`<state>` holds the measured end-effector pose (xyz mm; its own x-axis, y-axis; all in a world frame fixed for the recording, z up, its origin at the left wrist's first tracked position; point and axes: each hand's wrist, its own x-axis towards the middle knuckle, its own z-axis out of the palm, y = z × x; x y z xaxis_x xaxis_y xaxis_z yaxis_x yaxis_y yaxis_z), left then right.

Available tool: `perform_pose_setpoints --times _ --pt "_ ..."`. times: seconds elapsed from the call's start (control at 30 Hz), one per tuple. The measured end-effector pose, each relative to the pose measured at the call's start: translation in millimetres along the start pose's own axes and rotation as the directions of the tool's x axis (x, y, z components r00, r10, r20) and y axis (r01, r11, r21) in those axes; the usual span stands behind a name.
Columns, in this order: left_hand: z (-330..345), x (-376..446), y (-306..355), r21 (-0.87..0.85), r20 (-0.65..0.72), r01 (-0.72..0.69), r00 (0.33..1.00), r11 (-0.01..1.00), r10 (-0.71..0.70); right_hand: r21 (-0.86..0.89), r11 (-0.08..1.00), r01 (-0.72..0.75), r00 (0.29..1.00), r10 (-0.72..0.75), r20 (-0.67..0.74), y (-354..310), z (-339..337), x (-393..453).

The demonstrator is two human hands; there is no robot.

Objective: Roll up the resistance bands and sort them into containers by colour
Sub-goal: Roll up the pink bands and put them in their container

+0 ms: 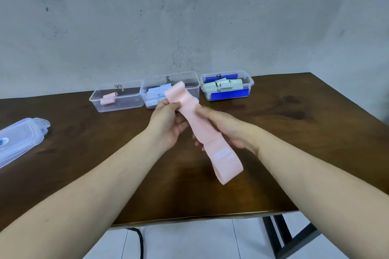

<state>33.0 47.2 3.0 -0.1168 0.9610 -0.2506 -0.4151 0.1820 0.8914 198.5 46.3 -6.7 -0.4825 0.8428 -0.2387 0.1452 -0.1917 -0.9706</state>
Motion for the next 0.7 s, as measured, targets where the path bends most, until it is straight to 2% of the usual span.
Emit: perform_pose_setpoints --times 0.1,0.23,0.4,0.47,0.53,0.6,0.7 --pt "-13 16 -5 -0.01 -0.052 0.06 0.997 0.998 -0.06 -0.053 0.994 -0.092 0.996 0.091 -0.011 11 -2 9" --pt "-22 22 -17 -0.054 0.014 0.183 0.983 0.982 -0.183 0.009 0.98 -0.2 0.979 0.199 0.043 21 -4 16" --pt "-27 38 -29 -0.058 0.067 0.193 0.98 0.98 -0.189 0.076 0.967 -0.243 0.967 0.236 0.095 29 1 25" --pt "-31 50 -33 -0.069 0.062 0.211 0.976 0.975 -0.207 0.109 0.959 -0.262 0.965 0.261 0.023 30 4 32" --pt "-36 64 -38 -0.088 0.021 0.219 0.976 0.972 -0.218 0.139 0.944 -0.3 0.943 0.316 -0.108 31 6 42" --pt "-41 77 -41 -0.067 -0.027 0.204 0.978 0.977 -0.207 0.101 0.937 -0.333 0.92 0.347 -0.184 31 5 48" --pt "-45 91 -38 0.002 -0.092 0.142 0.986 0.99 -0.141 -0.028 0.92 -0.392 0.914 0.386 -0.123 34 1 49"
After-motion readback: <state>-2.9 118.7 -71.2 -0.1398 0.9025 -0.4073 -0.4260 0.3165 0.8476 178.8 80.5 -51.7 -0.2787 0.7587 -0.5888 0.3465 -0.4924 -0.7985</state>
